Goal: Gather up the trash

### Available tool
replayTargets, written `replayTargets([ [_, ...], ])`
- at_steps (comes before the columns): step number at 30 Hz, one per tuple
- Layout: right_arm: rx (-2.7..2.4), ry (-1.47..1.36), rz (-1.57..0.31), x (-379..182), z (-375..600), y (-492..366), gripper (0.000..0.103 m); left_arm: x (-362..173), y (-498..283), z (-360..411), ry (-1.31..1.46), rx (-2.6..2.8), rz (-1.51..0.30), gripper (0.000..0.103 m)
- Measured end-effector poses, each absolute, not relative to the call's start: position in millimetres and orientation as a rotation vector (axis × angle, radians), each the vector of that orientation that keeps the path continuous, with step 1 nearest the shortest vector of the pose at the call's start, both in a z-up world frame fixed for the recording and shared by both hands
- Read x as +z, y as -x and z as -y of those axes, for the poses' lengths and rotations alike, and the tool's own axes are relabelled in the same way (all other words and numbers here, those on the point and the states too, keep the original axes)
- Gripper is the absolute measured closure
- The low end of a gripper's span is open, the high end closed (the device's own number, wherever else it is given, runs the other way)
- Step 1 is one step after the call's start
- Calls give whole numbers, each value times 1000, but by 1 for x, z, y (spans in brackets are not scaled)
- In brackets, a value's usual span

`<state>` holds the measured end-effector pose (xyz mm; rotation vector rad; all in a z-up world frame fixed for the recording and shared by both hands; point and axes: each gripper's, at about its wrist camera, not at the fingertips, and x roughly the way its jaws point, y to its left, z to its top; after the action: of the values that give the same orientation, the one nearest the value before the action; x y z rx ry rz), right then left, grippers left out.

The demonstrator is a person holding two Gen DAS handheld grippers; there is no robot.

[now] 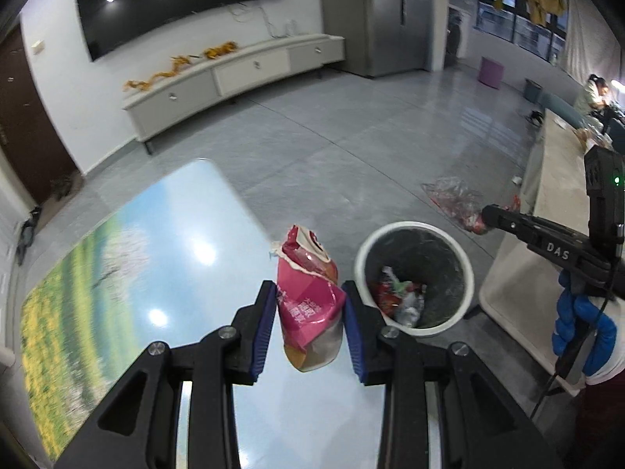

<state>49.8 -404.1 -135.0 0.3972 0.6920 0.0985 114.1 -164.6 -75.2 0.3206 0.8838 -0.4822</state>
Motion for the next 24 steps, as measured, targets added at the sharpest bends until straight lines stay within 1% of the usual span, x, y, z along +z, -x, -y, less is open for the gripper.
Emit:
replayTargets([
  [8,-32,-396,-778,-167,440,-57,89,-109,-138,239,-301,-606,-1006,70],
  [11,-58,-408,-815,-183,447,-61,88,-117,-144,262,-304,-633,-1024,70],
  [16,-88,-431,-858,-205,457,-67,88,-129,-154,288,-290,-650,-1041,69],
  [20,-109,-440,-883,-217,462,-75,87,-137,-167,297,-214,-676,-1065,68],
  [22,-117,-441,-896,-223,465,-79,87,-139,-172,299,-187,-689,-1078,63],
  [23,-123,-440,-905,-227,465,-81,83,-139,-175,298,-170,-694,-1086,55],
  [24,-129,-438,-912,-229,466,-83,76,-139,-178,299,-149,-698,-1090,48],
])
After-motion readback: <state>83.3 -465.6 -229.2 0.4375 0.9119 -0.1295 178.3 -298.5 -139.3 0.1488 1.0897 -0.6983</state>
